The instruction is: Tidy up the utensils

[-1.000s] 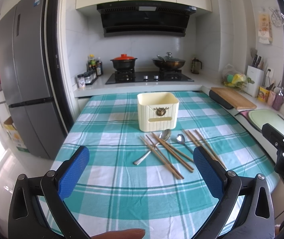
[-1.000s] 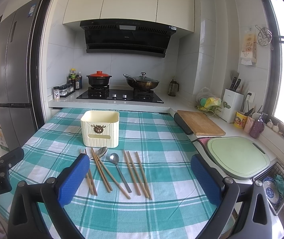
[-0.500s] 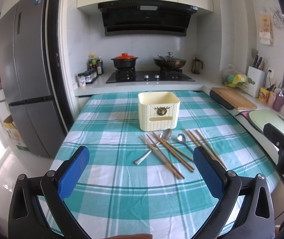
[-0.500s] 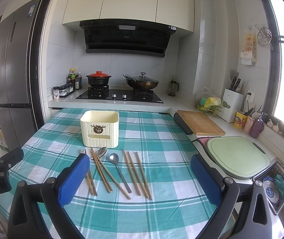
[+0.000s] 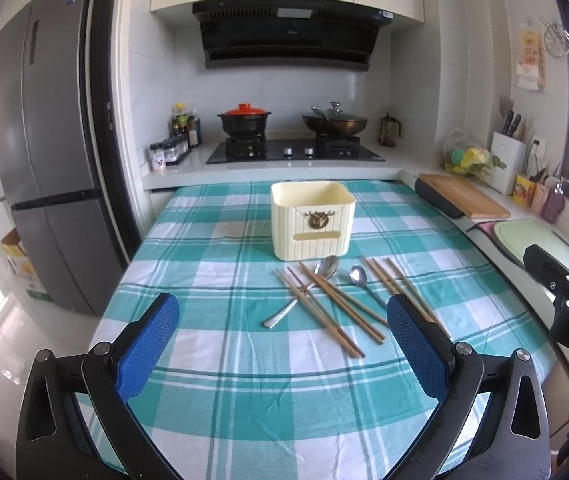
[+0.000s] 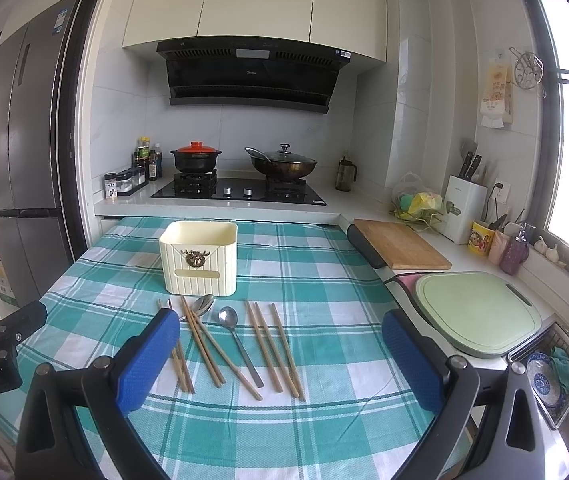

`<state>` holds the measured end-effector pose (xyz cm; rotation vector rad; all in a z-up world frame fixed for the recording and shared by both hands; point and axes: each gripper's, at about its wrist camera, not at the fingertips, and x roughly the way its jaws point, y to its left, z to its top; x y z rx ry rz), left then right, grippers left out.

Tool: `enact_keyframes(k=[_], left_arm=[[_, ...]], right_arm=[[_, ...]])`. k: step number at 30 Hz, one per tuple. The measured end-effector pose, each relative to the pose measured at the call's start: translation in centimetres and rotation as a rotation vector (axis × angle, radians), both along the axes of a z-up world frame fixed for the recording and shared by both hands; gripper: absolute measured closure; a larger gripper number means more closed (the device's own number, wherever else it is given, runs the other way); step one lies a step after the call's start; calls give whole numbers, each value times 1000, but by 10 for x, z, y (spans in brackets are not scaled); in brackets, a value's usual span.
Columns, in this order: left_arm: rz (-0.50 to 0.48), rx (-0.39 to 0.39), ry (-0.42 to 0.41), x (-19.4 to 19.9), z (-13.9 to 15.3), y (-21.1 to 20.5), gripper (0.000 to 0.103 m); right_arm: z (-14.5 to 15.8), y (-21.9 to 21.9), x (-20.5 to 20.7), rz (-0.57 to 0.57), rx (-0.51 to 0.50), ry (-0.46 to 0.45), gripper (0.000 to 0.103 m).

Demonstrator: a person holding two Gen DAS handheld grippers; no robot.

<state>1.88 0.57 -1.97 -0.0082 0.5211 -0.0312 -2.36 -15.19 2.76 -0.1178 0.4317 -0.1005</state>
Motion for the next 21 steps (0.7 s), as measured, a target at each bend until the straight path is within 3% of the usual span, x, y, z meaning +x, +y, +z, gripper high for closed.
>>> enact_keyframes(k=[21], left_arm=[[0,-21,-3,4,2,3,0]], right_arm=[[-1,-4,3,-4,7,8,0]])
